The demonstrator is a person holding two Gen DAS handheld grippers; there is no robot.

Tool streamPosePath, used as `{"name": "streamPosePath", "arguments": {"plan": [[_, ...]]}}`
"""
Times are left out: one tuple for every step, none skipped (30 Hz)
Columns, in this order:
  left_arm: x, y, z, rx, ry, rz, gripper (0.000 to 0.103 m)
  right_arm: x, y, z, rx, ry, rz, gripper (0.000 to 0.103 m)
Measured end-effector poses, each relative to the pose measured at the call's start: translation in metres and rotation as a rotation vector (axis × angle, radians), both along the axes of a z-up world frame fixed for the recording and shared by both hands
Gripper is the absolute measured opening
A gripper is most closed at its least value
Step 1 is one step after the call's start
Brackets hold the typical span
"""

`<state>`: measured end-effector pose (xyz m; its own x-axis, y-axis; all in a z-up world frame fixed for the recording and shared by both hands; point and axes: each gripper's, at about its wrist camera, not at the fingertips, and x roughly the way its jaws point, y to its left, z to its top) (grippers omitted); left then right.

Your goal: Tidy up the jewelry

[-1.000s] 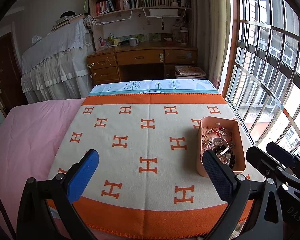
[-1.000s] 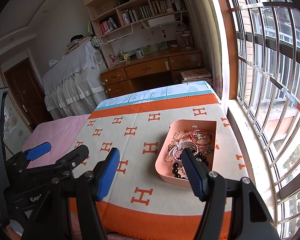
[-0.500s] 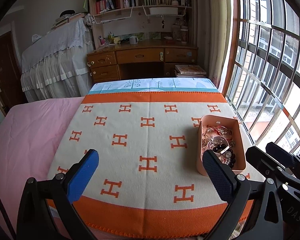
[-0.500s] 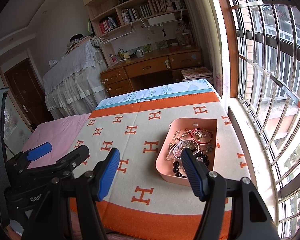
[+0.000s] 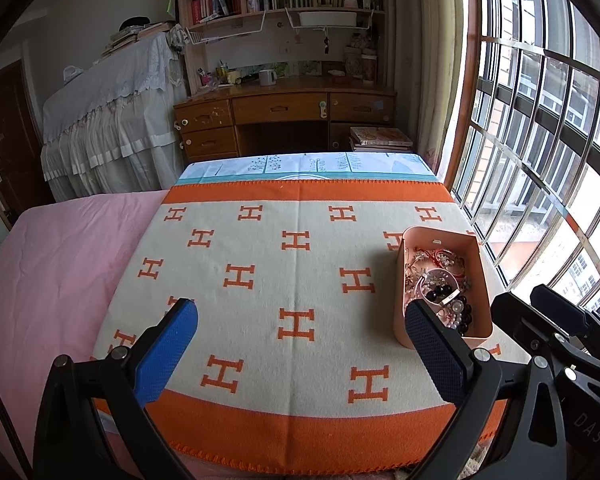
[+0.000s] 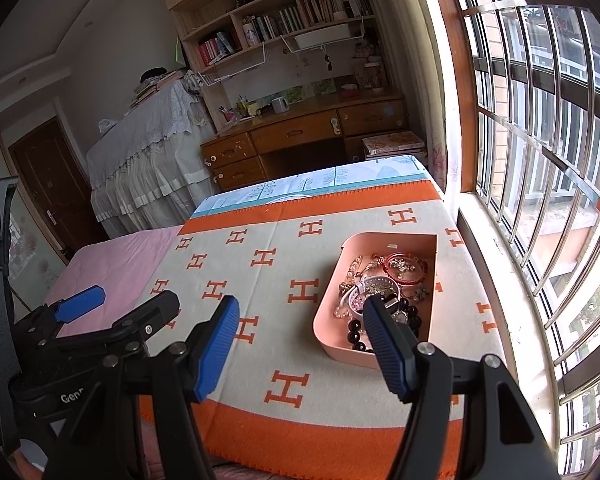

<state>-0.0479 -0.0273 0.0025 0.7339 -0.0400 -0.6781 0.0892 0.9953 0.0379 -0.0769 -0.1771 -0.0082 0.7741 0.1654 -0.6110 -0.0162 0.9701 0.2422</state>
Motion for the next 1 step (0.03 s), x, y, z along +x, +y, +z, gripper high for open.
{"name": "streamPosePath", "arguments": {"plan": [[0.0011, 0.0004, 0.0006, 0.000, 0.000, 0.000, 0.102, 0.0000, 0.0021, -0.0012, 0.000, 0.001, 0.001, 0.065]]}}
